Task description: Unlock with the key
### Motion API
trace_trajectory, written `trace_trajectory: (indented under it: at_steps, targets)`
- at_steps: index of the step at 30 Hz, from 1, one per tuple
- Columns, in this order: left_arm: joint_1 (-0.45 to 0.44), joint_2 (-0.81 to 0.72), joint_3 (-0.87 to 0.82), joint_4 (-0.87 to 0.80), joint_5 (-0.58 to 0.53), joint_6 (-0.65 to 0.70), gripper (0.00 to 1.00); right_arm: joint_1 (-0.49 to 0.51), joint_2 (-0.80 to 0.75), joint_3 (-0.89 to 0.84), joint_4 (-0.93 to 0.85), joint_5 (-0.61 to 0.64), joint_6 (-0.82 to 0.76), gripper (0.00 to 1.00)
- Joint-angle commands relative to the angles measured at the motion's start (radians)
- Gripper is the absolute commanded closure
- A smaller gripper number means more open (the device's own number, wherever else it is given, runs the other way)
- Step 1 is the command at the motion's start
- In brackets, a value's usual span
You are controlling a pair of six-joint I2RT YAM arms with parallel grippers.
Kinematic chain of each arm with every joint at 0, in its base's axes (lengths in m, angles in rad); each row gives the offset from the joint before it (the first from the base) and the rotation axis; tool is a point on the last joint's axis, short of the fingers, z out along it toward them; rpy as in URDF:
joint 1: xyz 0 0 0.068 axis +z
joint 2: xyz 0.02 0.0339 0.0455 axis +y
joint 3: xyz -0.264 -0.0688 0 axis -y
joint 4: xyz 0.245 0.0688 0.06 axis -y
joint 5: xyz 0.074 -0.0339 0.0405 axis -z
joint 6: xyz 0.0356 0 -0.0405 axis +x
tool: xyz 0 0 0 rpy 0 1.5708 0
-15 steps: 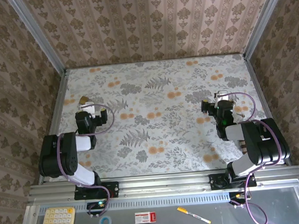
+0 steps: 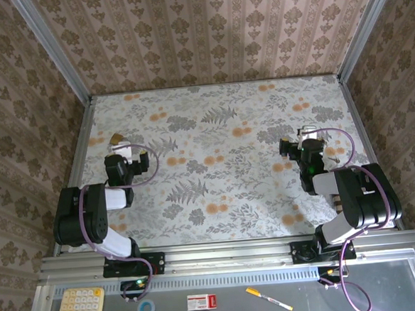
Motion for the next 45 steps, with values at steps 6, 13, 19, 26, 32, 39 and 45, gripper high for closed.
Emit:
trace_trajectory:
  at_steps: [6,13,19,26,32,39,45]
  targets:
    - [-0.007,0.014,0.029,0.036,-0.005,0.013,0.0,0.003,0.012,0.026,0.035,0.032,-0.016,0.0]
    - [-0.007,0.013,0.028,0.036,-0.005,0.013,0.0,0.003,0.012,0.026,0.037,0.032,-0.016,0.0]
    - [-0.158,-0.201,0.073,-0.193,-0.182,0.126,0.0,0.138,-0.194,0.092,-0.253,0.25,-0.085,0.0]
    - [-0.282,-0.425,0.271,-0.632,-0.036,-0.284,0.0,0.038,-0.172,0.56,-1.248,0.278,0.175,0.0]
    - [-0.405,-0.288,0.378,-0.753,0.15,-0.494,0.0,-0.108,0.044,0.729,-1.444,0.196,0.226,0.06]
    - [-0.515,-0.228,0.397,-0.8,0.155,-0.501,0.0,-0.193,0.243,0.879,-1.499,0.188,0.203,0.21]
    - [-0.516,-0.242,0.373,-0.791,0.166,-0.501,0.0,-0.214,0.337,0.948,-1.523,0.184,0.189,0.34]
